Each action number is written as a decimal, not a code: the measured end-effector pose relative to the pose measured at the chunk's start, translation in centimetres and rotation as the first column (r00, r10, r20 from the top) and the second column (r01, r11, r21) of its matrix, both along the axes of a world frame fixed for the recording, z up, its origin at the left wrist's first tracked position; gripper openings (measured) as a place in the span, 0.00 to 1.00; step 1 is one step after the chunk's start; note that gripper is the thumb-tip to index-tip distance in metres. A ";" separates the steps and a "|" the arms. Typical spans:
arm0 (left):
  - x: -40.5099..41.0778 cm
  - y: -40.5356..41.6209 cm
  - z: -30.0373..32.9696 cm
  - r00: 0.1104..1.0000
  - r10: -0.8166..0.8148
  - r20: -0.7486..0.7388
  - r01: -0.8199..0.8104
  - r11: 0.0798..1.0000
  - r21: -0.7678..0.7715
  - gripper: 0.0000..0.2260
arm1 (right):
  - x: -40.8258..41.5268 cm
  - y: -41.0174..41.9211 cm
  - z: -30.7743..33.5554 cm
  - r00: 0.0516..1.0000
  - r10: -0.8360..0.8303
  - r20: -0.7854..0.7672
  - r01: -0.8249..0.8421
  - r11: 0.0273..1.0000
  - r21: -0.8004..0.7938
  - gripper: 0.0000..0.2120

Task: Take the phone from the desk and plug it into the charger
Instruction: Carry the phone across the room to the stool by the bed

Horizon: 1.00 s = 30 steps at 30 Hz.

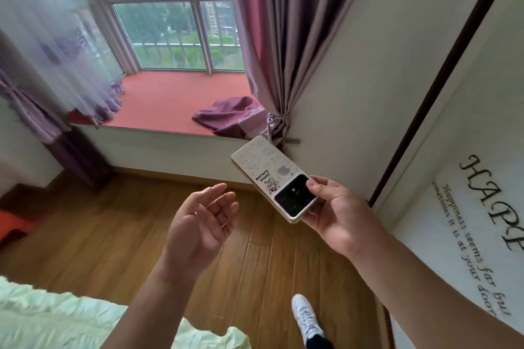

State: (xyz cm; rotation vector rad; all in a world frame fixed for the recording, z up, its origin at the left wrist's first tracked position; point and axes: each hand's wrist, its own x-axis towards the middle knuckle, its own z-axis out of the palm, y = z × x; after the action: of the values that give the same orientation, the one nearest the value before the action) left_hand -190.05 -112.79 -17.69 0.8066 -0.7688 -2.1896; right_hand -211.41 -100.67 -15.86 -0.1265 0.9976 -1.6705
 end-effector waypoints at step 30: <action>3.4 -33.7 -0.4 0.829 0.559 0.028 -0.559 0.824 0.093 0.14 | 2.7 -46.5 1.3 0.828 0.561 0.008 -0.560 0.825 0.076 0.10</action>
State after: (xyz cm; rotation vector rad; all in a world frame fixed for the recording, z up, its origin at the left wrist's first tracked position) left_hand -186.66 -146.50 -18.10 0.9406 -0.3552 -1.6983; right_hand -208.68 -147.17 -14.53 -0.3500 0.9186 -1.0876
